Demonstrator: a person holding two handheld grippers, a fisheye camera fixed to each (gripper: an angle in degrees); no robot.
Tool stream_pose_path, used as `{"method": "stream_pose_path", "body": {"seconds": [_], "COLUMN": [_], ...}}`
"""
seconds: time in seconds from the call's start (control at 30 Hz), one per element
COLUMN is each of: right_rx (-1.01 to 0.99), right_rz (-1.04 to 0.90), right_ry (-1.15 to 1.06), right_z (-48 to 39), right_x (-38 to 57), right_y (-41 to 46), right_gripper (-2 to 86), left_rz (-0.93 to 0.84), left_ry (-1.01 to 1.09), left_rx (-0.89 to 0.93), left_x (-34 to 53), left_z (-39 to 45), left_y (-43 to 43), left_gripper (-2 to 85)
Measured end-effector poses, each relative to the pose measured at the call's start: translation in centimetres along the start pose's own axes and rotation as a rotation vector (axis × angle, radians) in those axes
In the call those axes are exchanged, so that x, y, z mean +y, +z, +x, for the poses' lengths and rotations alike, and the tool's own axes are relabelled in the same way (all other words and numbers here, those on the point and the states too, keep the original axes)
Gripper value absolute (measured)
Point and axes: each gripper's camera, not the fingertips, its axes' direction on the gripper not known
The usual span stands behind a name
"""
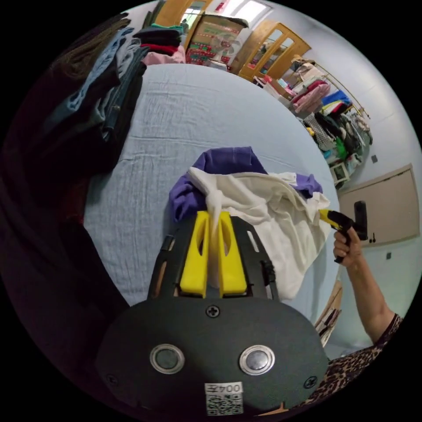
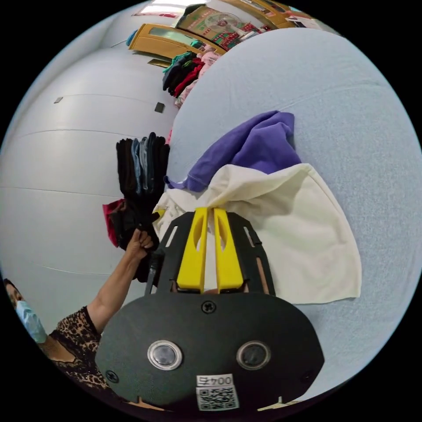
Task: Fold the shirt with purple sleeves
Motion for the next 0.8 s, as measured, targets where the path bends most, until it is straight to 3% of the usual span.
{"method": "stream_pose_path", "body": {"seconds": [0.17,0.4,0.6,0.8], "right_rx": [-0.193,-0.449,-0.535,-0.426], "right_rz": [0.181,0.48,0.553,0.637], "right_ry": [-0.102,-0.305,-0.636,-0.905], "right_z": [-1.0,-5.5,-13.7,-22.9], "right_x": [3.7,13.9,27.6,37.1], "right_y": [-7.6,-25.3,-37.2,-44.6], "right_gripper": [0.0,-0.5,-0.6,-0.7], "left_rz": [0.322,0.679,0.865,0.997], "left_ry": [0.037,0.348,0.592,0.713], "left_rx": [0.104,0.286,0.354,0.287], "left_x": [3.5,14.6,26.8,33.0], "left_z": [3.6,11.7,18.9,25.7], "left_y": [-10.6,-31.0,-47.1,-60.2], "left_gripper": [2.6,1.6,0.7,0.5]}}
